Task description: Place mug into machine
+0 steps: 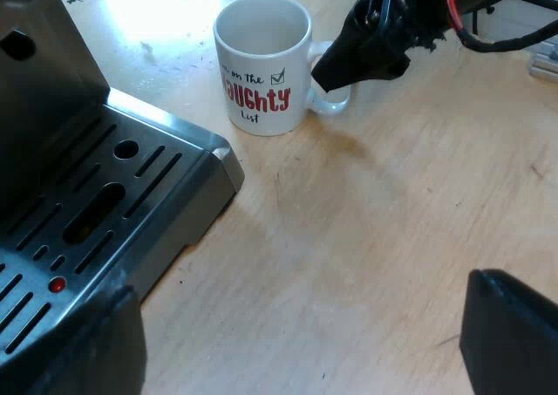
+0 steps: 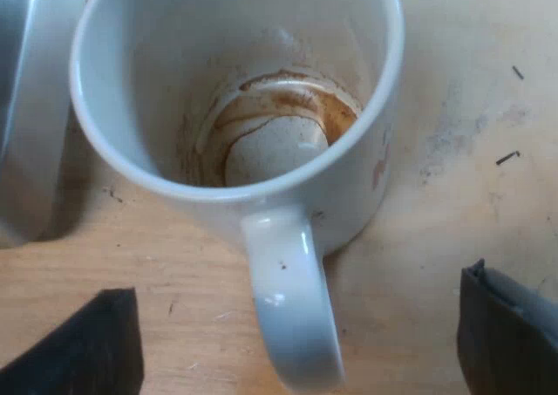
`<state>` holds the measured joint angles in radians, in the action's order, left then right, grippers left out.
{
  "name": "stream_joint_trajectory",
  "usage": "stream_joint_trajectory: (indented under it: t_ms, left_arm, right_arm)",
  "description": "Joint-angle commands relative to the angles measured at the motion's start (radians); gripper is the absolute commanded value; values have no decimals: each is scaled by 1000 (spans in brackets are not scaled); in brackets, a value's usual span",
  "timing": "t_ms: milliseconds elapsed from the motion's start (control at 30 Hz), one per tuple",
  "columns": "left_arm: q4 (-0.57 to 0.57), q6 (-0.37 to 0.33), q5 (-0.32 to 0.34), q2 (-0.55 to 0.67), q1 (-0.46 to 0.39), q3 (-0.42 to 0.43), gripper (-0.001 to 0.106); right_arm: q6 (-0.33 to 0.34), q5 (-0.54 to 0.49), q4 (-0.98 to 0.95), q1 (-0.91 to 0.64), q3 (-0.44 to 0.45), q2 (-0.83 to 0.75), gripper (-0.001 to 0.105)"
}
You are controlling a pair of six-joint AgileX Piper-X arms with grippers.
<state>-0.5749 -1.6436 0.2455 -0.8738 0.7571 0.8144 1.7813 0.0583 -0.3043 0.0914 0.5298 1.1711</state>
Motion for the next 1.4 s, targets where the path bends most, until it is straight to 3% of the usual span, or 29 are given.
stream_joint_trajectory:
  t_ms: [33,200,300,467,500,567,633,1100,1400]
  left_arm:
    - [4,-13,-3,2,5,9,102]
    - [4,-13,-3,2,5,9,102]
    - [4,-13,-3,2,5,9,102]
    - [4,-13,-3,2,5,9,102]
    - [4,-13,-3,2,5,9,102]
    - [4,-13,-3,2,5,9,102]
    - [4,-13,-3,2,5,9,102]
    - [4,-13,-3,2,5,9,102]
    - [4,-13,-3,2,5,9,102]
  right_arm:
    - [20,7,24,0,3,46,92]
    - [18,7,39,0,3,80,92]
    - [18,7,37,0,3,81,83]
    - [18,-35,39,0,3,81,35]
    - [18,-36,40,0,3,81,31]
    - [18,-39,42,0,3,81,10]
    - [18,-39,42,0,3,81,0]
    - [18,-39,33,1,3,78,0]
    - [18,-39,-16,1,3,-3,0]
